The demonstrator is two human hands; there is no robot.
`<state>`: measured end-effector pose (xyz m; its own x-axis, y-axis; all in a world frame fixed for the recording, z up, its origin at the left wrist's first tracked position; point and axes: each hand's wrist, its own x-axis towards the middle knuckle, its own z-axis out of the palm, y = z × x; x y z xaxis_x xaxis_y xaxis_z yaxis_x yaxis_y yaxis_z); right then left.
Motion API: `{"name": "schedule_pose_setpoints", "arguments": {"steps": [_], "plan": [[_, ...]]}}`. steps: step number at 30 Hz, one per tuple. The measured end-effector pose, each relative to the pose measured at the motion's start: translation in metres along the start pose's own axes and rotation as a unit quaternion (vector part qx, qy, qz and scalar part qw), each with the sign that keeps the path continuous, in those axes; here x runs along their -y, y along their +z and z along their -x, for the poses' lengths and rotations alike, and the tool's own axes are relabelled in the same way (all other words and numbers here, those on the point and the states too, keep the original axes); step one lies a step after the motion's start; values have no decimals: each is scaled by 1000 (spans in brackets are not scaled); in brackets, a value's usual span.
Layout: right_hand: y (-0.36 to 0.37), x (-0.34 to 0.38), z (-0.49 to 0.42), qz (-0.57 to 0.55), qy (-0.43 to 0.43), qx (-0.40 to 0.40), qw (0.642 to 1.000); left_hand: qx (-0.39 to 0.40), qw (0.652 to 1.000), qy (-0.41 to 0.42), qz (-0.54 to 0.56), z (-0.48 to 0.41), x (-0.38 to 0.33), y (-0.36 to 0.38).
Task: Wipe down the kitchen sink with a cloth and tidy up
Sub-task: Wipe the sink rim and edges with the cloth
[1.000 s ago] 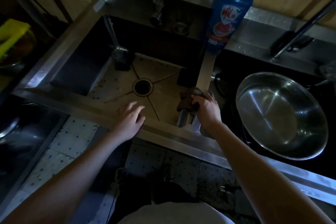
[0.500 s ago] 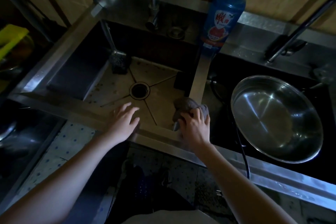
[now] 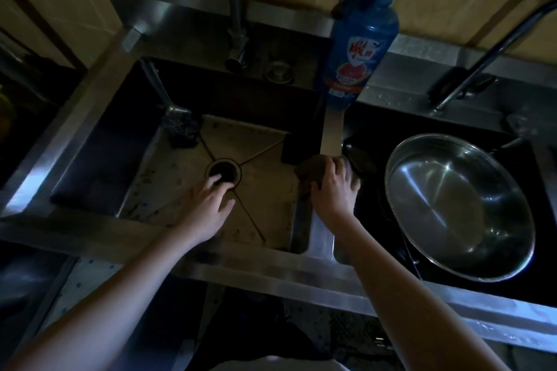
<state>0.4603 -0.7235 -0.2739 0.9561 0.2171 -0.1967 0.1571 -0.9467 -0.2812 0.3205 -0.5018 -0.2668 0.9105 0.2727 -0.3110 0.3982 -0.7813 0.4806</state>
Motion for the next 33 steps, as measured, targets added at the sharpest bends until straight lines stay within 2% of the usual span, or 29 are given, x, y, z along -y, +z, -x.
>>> {"name": "schedule_pose_setpoints", "arguments": {"steps": [4, 15, 20, 24, 33], "plan": [[-3, 16, -26, -63, 75, 18, 995, 11, 1000, 10, -15, -22, 8, -11], [-6, 29, -110, -173, 91, -13, 981, 49, 998, 19, -16, -77, 31, -32], [-13, 34, -148, -80, 37, 16, 996, 57, 998, 21, -8, -95, 46, -37], [-21, 38, -156, -86, 27, 14, 996, 65, 997, 27, -21, -101, 56, -37], [2, 30, -55, -45, 33, -21, 998, 92, 996, 19, 5, -99, 46, -34]]}}
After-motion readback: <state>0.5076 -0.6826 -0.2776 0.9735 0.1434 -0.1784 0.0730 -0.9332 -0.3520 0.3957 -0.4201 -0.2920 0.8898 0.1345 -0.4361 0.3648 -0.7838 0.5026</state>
